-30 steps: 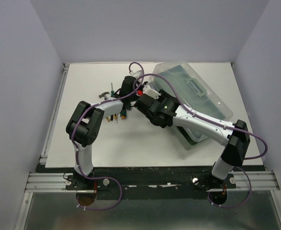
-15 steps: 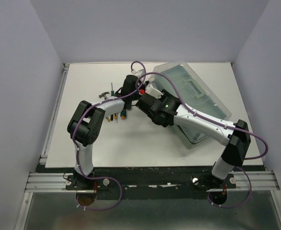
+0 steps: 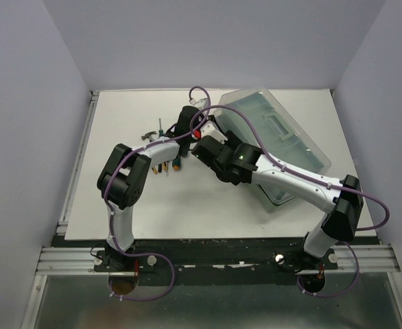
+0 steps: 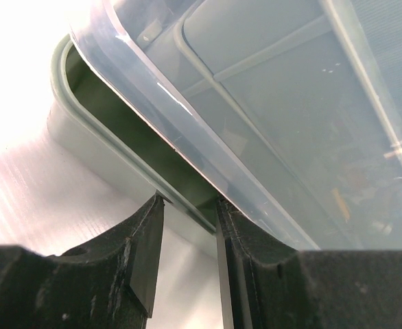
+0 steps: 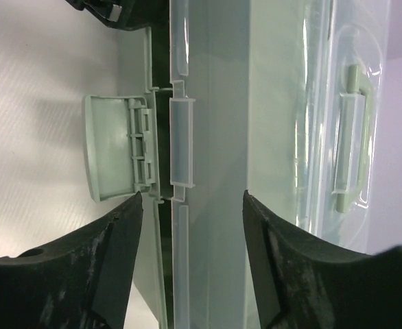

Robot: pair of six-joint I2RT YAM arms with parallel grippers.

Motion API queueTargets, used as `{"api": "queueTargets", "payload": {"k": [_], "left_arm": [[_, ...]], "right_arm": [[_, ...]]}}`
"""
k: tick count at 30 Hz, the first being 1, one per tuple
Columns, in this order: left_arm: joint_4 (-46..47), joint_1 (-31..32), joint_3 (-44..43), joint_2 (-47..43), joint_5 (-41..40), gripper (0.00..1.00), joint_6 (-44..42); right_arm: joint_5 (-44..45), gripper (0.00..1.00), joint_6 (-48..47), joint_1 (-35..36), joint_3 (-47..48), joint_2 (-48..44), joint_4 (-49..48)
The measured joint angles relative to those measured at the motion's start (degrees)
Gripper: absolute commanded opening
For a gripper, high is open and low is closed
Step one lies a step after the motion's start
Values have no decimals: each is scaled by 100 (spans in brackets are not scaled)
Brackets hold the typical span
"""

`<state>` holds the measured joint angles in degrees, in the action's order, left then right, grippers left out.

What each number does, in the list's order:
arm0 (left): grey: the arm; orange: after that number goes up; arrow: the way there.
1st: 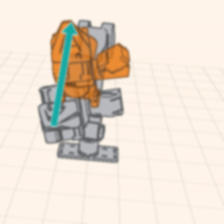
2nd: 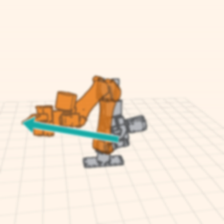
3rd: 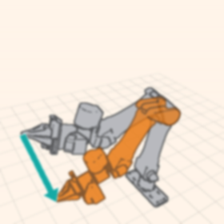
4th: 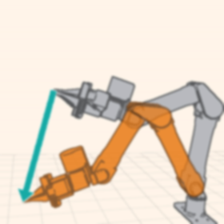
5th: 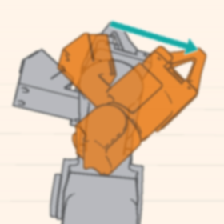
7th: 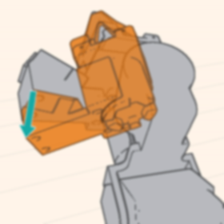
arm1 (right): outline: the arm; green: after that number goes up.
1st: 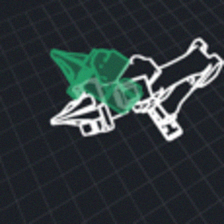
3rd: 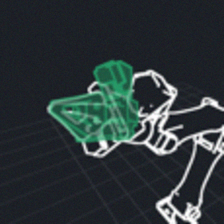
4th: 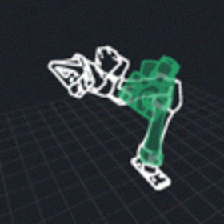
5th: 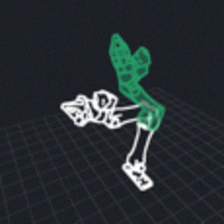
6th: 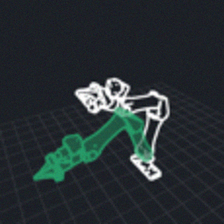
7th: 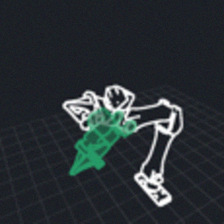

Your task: Pack the tool kit

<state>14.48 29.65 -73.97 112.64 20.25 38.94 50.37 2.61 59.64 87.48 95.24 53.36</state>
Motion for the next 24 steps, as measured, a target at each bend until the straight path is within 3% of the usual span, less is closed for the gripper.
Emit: {"api": "queueTargets", "payload": {"k": [4, 10, 13, 18, 24], "left_arm": [[-50, 7, -42, 11, -11, 42, -2], [-48, 11, -57, 22, -22, 41, 0], [-42, 11, -59, 31, -22, 41, 0], [-39, 11, -59, 31, -22, 41, 2], [-39, 11, -59, 33, -20, 41, 2]], "right_arm": [[389, 92, -205, 0, -492, 186, -490], [1005, 94, -931, 70, -1550, 188, -1797], [1259, 89, -1475, 74, -1875, 184, -2618], [1598, 69, -2787, 63, -2516, 140, -4334], [1718, 66, -4653, 61, -3213, 129, -6422]]}}
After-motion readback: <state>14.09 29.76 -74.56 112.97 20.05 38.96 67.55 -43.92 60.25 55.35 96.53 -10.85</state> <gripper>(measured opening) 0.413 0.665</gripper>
